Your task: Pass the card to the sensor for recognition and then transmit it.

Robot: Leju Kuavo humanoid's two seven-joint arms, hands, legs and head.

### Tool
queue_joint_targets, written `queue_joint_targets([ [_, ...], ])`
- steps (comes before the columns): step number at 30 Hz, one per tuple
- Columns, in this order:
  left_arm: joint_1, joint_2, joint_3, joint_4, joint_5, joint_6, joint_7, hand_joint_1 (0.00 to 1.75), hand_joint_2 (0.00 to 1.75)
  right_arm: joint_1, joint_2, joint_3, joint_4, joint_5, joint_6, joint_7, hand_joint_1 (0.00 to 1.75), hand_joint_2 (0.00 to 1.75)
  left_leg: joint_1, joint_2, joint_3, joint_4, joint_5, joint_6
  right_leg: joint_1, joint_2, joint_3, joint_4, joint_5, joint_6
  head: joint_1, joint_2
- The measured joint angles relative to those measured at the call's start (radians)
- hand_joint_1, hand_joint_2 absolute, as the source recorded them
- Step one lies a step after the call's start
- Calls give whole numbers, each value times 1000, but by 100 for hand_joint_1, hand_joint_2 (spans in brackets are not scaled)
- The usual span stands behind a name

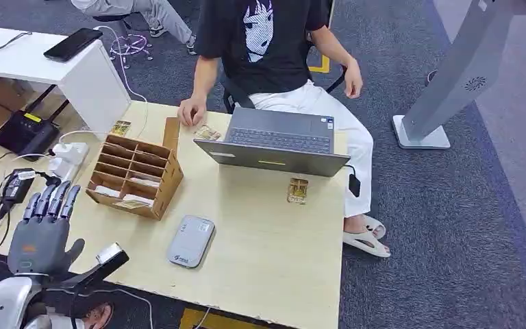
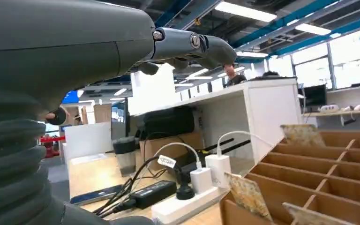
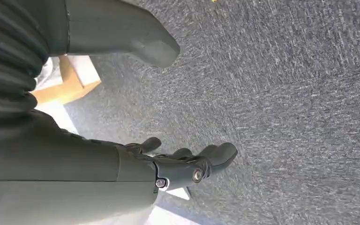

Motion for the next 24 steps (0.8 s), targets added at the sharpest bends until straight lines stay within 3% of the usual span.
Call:
queue_joint_targets([
  [8,-48,-18,28,100,-2,0,-3,0,175,-1,-2,6,0,8,9,0,0,175,0,0,0,0,0,0,0,0,0,0,0,0,0,0],
  [24,-64,-26,28,144,-4,1,-3,0,175,-1,-4,8,0,11,10,0,0,175,0,0,0,0,0,0,0,0,0,0,0,0,0,0],
])
